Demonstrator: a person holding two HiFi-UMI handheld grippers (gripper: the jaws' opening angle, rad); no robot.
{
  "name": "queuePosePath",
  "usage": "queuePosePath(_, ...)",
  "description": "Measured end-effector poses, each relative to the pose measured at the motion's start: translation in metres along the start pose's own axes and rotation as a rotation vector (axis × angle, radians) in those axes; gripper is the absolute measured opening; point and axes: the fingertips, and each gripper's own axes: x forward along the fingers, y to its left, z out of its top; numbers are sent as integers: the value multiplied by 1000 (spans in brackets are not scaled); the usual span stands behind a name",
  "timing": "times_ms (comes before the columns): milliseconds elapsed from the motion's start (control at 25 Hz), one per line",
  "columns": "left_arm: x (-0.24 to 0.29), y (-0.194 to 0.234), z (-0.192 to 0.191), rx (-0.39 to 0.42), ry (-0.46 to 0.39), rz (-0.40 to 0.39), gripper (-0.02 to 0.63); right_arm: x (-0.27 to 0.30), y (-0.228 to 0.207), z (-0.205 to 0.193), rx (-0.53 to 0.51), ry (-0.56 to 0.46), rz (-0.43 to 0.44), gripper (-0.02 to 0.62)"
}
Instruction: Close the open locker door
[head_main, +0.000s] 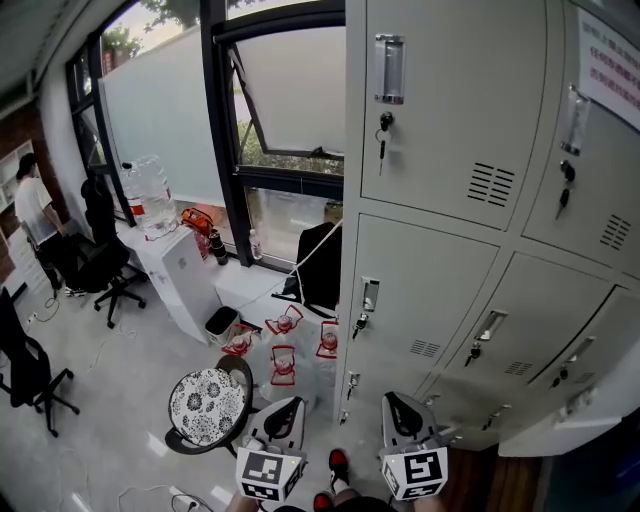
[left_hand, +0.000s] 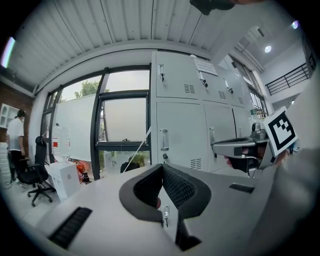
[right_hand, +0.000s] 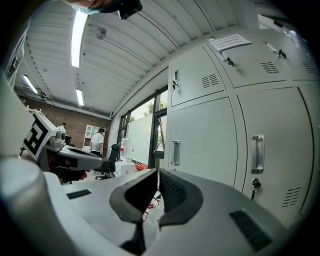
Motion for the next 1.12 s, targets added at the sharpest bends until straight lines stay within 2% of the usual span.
queuePosePath(1120,-9,0,1,-2,-12,4,21,-4,14,-1,3,8,22,23)
